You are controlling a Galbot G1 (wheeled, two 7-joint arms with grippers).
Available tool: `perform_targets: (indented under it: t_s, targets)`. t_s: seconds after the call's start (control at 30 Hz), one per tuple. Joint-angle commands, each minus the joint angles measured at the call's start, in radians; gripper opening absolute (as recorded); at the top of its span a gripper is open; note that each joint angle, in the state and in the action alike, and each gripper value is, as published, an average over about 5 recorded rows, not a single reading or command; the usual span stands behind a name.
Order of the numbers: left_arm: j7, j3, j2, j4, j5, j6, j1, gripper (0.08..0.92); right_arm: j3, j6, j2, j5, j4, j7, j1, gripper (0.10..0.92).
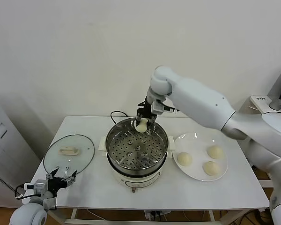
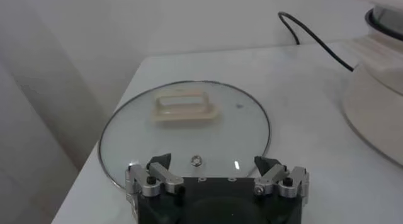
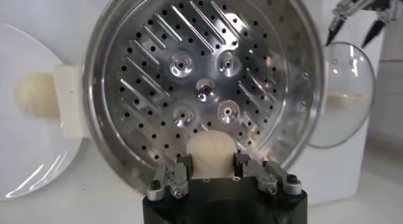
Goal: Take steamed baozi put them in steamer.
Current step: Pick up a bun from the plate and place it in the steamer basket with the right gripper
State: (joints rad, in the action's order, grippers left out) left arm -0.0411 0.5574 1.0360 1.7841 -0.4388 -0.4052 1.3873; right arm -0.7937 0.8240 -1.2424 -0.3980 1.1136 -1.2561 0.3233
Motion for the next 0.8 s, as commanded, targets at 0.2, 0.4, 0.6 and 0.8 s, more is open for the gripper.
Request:
perform_targets:
  t_s: [0.2,0.4,0.6,0.8]
  targets:
    - [0.0,-0.006,0.004,-0.002,0.005,-0.002,-0.004,0.823,0.113,0.049,-0.067,-0.305,0.001,0.033,-0.145,0.424]
    - [0.001,-0.005,0.003,-0.003,0.005,0.0,-0.004,0.823,0.127,0.049,-0.08,-0.339,-0.023,0.037,-0.164,0.424]
    - [0.001,-0.007,0.006,-0.005,0.005,-0.001,-0.007,0.823,0.144,0.049,-0.089,-0.363,-0.051,0.058,-0.178,0.438]
    - [0.001,-0.006,0.006,-0.005,0.005,-0.001,-0.007,0.823,0.137,0.049,-0.084,-0.329,-0.047,0.08,-0.182,0.569]
